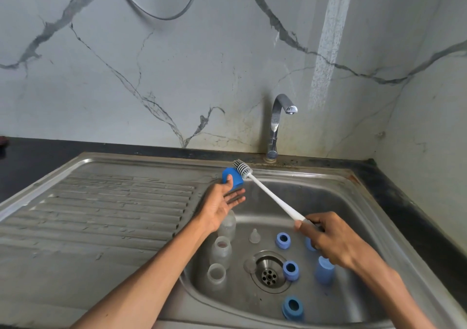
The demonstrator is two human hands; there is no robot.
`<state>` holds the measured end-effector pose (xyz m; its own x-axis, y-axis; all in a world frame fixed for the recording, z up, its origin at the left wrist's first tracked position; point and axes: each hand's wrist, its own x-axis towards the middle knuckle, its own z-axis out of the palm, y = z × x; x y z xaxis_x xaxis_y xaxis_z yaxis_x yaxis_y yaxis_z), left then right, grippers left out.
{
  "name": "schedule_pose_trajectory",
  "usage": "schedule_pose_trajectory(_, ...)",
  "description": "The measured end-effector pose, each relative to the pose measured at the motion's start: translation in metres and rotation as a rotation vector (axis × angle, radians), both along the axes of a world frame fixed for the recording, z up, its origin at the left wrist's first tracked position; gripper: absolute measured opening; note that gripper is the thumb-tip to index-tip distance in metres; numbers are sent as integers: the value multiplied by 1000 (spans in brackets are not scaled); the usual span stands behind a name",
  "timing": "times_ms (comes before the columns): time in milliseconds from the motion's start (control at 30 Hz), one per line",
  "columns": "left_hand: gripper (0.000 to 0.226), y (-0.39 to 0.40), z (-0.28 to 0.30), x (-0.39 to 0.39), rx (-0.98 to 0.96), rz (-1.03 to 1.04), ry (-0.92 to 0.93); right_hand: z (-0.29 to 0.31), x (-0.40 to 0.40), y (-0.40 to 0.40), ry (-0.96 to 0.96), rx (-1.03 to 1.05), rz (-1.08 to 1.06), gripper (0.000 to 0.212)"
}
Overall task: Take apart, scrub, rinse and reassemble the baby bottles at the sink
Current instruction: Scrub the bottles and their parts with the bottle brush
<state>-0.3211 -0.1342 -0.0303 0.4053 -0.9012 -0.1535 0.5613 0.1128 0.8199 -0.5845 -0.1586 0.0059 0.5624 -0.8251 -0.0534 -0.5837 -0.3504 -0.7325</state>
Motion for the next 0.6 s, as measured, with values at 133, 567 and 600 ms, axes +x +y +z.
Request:
schedule_pose_trajectory(133, 14, 0, -1, 17, 1, 92, 58, -2, 2, 2, 37, -80, 23, 35)
schedule_pose_trajectory(567, 18, -3, -2, 17, -80, 146, 185, -3, 2, 2, 10, -30, 43, 35)
schedule_pose_trajectory(600, 15, -3, -1, 19, -93, 153, 192, -2, 1, 2, 11, -25, 45, 34)
